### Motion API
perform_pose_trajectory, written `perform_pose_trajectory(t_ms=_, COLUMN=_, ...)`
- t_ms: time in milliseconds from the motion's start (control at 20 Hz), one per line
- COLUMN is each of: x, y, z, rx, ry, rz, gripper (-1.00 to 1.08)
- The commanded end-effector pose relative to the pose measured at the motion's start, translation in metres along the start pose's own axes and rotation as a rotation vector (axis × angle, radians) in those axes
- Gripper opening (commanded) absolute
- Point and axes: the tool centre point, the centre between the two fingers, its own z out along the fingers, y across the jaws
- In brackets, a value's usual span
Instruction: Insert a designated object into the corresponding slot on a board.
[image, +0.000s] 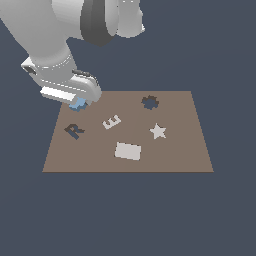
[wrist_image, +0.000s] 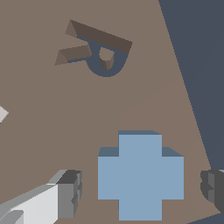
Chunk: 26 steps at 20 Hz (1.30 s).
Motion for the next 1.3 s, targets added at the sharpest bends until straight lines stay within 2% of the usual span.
perform_pose_trajectory(t_ms=0, x=0.0, y=-0.001, z=0.0, rx=0.0, ry=0.001, rz=-0.001, gripper=1.0)
perform_pose_trajectory(t_ms=500, x=0.0, y=0.0, z=0.021, rx=0.002, ry=0.002, rz=0.001, gripper=1.0)
perform_pose_trajectory(t_ms=550, x=0.0, y=0.0, z=0.021, rx=0.002, ry=0.002, rz=0.001, gripper=-1.0)
perform_pose_trajectory(t_ms=1250, x=-0.002, y=-0.003, z=0.02, rx=0.003, ry=0.002, rz=0.002, gripper=-1.0)
